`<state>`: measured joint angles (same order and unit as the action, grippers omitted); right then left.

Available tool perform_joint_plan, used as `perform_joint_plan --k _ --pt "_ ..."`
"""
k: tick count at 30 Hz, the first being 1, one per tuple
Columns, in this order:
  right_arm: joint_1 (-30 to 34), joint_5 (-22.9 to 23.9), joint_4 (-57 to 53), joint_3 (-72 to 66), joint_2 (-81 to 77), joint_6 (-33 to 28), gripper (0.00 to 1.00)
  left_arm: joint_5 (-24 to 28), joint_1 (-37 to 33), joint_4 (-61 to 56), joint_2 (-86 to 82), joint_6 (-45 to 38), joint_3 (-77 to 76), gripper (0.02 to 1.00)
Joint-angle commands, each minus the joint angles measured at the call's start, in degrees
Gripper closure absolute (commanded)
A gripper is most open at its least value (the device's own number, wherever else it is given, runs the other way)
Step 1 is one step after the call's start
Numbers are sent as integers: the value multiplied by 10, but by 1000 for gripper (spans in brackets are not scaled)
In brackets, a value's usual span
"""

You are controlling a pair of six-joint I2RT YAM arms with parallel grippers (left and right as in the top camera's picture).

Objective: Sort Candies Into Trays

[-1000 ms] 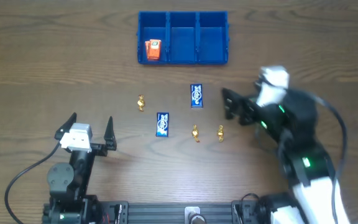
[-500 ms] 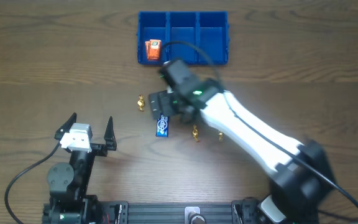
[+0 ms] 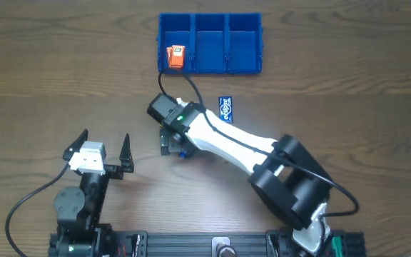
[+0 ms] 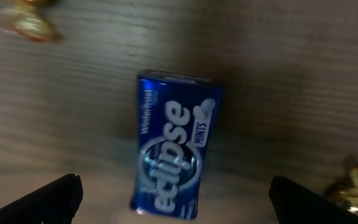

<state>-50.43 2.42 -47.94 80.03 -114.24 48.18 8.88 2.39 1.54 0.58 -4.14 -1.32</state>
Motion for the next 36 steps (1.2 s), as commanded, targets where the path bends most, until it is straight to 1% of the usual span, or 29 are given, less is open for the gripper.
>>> perform_joint_plan --k 1,5,7,9,10,13,15,16,18,24,27,30,33,36 --pt "-3 26 -1 14 -33 55 5 11 -2 20 -4 -2 10 20" --pt "-4 27 1 19 -44 57 31 11 -2 20 -4 -2 10 23" --pt "-4 29 1 22 -50 59 66 11 -2 20 -4 -2 10 23" --pt "-5 30 3 26 -52 59 123 11 -2 20 -4 -1 10 20" --pt "-5 30 6 26 -52 59 163 11 -2 20 -4 -1 10 20" --pt "-10 31 12 31 -52 58 349 11 -2 20 -4 -1 10 23" --pt "-10 31 13 31 -52 58 426 11 -2 20 -4 -2 10 20" --pt "-10 31 13 31 -52 58 503 11 -2 20 -4 -1 10 23" --pt "-10 31 13 31 -52 58 579 11 -2 20 -4 -2 10 20" --pt "-10 34 13 31 -52 58 641 11 -2 20 -4 -2 10 20" --pt "-10 41 11 31 -52 58 730 11 -2 20 -4 -1 10 20" --pt "-10 52 10 36 -47 54 755 11 -2 20 -4 -2 10 20" --pt "-8 72 0 46 -22 37 772 11 -2 20 -4 -2 10 20" --pt "3 112 -33 75 19 6 803 11 -2 20 -4 -2 10 20"
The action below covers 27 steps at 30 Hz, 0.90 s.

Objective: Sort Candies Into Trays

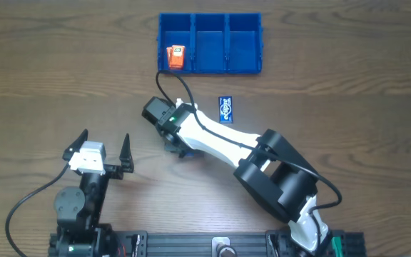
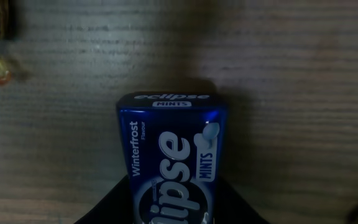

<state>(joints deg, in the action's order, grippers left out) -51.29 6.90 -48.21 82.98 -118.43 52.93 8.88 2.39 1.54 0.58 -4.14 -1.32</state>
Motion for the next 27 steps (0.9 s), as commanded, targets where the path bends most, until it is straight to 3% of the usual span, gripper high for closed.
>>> perform_joint_plan --k 1,8,14,20,27 --pt "17 76 -40 56 71 -51 805 11 -2 20 -4 -2 10 20" --pt "105 128 -93 204 89 -160 809 11 -2 20 -4 -2 10 20" --pt "179 147 17 262 41 -245 829 11 -2 20 -4 -2 10 20" --pt "213 145 114 262 -15 -271 829 11 -2 20 -4 -2 10 23" --pt "222 141 143 262 -61 -279 812 11 -2 20 -4 -1 10 20"
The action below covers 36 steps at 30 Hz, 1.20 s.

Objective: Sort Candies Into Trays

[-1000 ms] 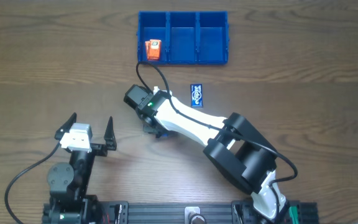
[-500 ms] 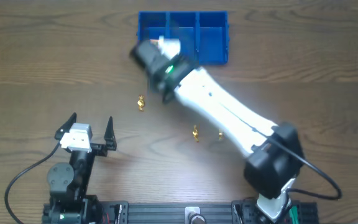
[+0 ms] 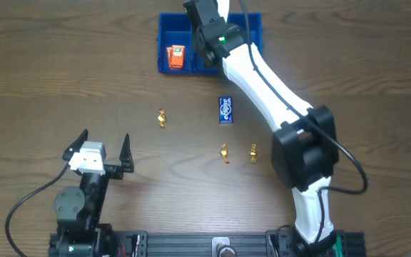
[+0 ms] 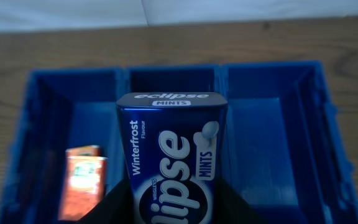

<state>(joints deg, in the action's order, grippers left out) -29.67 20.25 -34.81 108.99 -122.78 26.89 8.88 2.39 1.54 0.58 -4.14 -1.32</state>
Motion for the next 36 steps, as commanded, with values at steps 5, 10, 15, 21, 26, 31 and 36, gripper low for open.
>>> perform_joint_plan --k 5,10,15,21,26,31,36 --pt "6 5 18 2 -41 -19 755 11 -2 20 -4 -2 10 23" --pt "5 2 19 2 -51 -17 750 11 -2 20 -4 -2 10 20" --pt "5 0 26 2 -54 -17 669 11 -2 20 -4 -2 10 20" --pt "5 -24 32 2 -54 -19 207 11 -2 20 -4 -2 10 20" --pt "6 -38 12 2 -35 -19 123 11 -2 20 -4 -2 10 23" --pt "5 -38 -60 -23 44 -19 121 11 -2 20 -4 -2 10 20" --pt "5 -54 -89 -118 141 -14 119 11 -2 20 -4 -2 10 20"
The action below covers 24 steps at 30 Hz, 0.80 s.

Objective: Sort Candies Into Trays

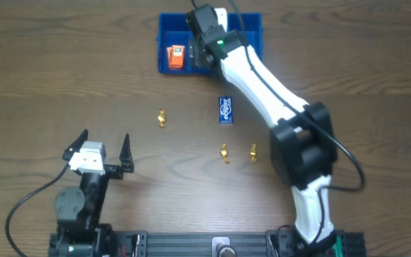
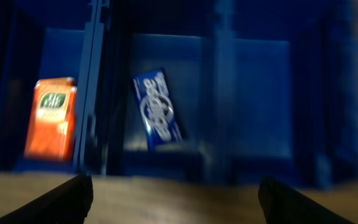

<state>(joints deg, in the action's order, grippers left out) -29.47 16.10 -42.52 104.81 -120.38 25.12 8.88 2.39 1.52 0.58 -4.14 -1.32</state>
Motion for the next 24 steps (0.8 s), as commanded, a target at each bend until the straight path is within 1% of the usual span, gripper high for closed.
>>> perform_joint_plan --k 1,3,6,8,12,14,19,24 --pt "3 -24 -10 -106 135 5 119 11 -2 20 -4 -2 10 20" --pt "2 -38 -9 -160 156 26 119 11 -2 20 -4 -2 10 20" --pt "3 -39 5 -229 158 70 121 11 -2 20 -4 -2 10 20" --pt "2 -45 35 -269 153 79 121 11 -2 20 -4 -2 10 20" --pt "2 -84 82 -322 135 84 119 11 -2 20 -4 -2 10 20" --pt "0 -87 85 -331 126 94 121 11 -2 20 -4 -2 10 20" --pt "-18 -87 93 -333 97 95 121 11 -2 20 -4 -2 10 20" --pt "-20 -87 93 -333 74 107 132 11 -2 20 -4 -2 10 20"
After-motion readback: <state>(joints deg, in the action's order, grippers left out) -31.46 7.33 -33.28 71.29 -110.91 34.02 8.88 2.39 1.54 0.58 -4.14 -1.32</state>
